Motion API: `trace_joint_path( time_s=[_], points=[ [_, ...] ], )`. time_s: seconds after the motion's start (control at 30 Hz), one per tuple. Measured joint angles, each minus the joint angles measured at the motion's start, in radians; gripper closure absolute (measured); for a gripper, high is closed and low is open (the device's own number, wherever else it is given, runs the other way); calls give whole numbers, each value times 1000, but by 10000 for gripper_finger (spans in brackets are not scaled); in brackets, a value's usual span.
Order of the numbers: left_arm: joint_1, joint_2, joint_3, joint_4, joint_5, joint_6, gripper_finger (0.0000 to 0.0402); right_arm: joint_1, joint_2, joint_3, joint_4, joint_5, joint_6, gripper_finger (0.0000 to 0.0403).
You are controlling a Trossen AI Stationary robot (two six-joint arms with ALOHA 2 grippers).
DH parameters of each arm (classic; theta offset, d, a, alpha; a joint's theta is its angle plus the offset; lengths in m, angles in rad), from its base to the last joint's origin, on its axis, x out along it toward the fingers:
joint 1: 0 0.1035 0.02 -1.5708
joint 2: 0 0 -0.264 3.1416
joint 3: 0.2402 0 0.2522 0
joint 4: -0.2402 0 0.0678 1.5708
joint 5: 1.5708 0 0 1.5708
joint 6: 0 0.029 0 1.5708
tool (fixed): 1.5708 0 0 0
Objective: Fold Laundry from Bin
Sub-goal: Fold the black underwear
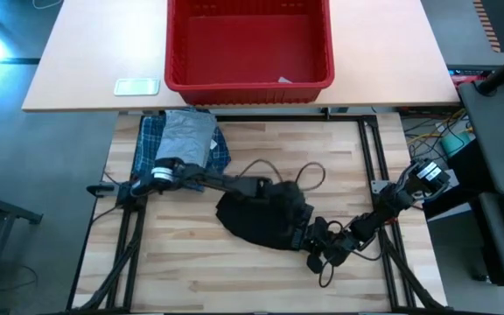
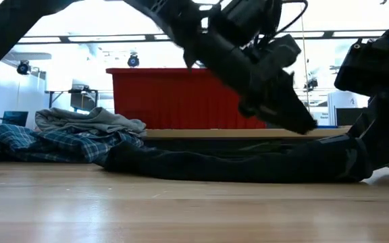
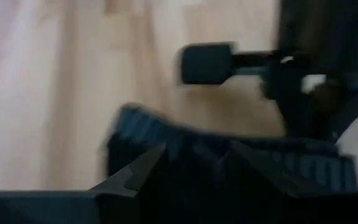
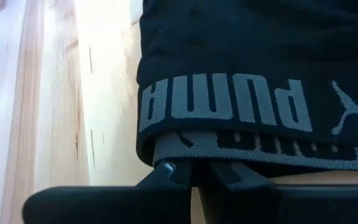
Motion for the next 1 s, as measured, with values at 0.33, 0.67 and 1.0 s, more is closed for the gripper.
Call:
trace_joint_path(
  time_s=[0.33,0.67,1.0],
  points=[
    [32,45,-177,348,-38,-68,249,2,0,10,0,-9,-241,394],
    [69,82,-175,349,-23,-90,249,3,0,13,-5,-61,-427,394],
    [69,-67,-124,156,46,-99,249,7,-44,74,-191,-116,-406,393]
  ],
)
